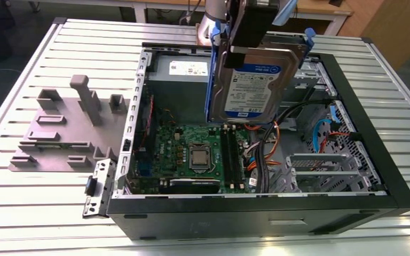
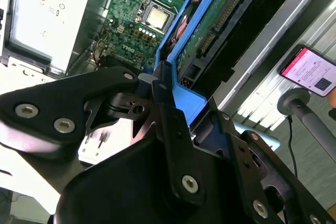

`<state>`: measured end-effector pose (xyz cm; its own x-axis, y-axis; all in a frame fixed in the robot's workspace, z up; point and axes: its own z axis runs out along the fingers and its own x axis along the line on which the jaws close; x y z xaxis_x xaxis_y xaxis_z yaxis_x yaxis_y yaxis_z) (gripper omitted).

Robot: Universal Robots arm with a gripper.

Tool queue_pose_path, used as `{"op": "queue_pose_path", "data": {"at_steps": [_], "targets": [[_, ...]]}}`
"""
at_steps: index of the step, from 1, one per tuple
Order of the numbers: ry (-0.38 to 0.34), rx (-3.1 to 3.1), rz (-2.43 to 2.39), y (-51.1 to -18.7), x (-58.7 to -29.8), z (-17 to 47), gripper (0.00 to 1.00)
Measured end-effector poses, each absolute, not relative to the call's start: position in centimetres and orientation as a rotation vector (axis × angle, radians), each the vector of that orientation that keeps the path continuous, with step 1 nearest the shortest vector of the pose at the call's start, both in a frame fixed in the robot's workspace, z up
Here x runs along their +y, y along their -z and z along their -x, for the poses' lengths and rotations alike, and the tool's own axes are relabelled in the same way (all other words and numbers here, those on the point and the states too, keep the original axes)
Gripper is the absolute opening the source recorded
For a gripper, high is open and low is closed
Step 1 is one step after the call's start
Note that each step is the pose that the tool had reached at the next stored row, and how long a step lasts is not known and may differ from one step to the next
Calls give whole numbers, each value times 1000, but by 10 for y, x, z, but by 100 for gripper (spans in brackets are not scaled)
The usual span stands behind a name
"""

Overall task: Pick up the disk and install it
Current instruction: 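Insert the disk into the insertion slot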

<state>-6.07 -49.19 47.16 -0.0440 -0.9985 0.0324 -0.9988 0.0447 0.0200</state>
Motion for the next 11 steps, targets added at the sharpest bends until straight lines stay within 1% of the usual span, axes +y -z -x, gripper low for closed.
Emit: {"op": "queue_pose_path", "data": {"at_steps": [11], "targets": [[-11,-2242,-2145,-471,-492,48,36]]}}
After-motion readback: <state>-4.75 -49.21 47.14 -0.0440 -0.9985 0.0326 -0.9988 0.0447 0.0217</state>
